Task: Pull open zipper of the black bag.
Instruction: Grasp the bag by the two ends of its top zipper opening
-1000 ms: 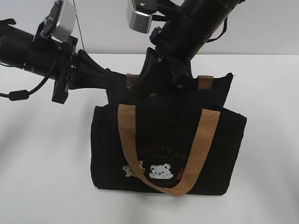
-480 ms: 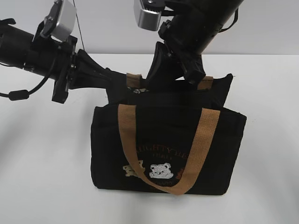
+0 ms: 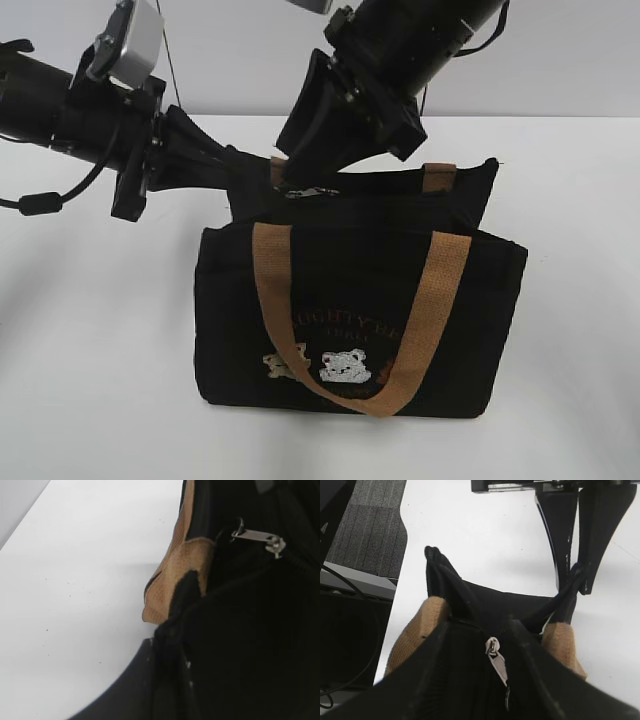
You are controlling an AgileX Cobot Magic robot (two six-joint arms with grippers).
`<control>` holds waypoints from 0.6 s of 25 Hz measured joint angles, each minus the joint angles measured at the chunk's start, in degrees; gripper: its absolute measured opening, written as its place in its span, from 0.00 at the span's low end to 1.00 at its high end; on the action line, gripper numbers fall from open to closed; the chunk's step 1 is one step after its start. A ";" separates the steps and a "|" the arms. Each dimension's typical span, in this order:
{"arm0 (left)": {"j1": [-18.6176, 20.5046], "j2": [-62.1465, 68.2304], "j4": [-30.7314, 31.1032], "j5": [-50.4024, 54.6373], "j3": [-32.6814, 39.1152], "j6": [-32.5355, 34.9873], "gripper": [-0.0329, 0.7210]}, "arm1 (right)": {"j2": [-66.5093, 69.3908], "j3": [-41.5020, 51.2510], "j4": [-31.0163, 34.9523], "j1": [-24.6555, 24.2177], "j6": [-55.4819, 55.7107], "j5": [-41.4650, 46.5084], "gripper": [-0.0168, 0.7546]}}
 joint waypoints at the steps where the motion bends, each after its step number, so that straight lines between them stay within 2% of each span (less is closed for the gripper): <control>1: 0.00 0.00 0.00 0.00 0.00 0.00 0.12 | 0.06 0.00 -0.01 0.00 -0.62 -0.05 0.39; 5: 0.00 0.00 0.00 0.00 0.00 0.00 0.12 | 0.10 0.00 0.18 0.00 -2.00 -1.03 0.40; 11: 0.00 0.00 0.00 0.00 0.00 0.00 0.12 | 0.92 0.00 0.45 0.00 -2.07 -1.62 0.61; 13: 0.00 0.00 0.00 0.00 0.00 0.00 0.12 | 1.17 0.00 0.64 0.00 -2.07 -1.76 0.60; 15: 0.00 0.00 0.00 0.00 0.00 0.00 0.12 | 1.17 0.00 0.88 0.00 -2.07 -1.80 0.55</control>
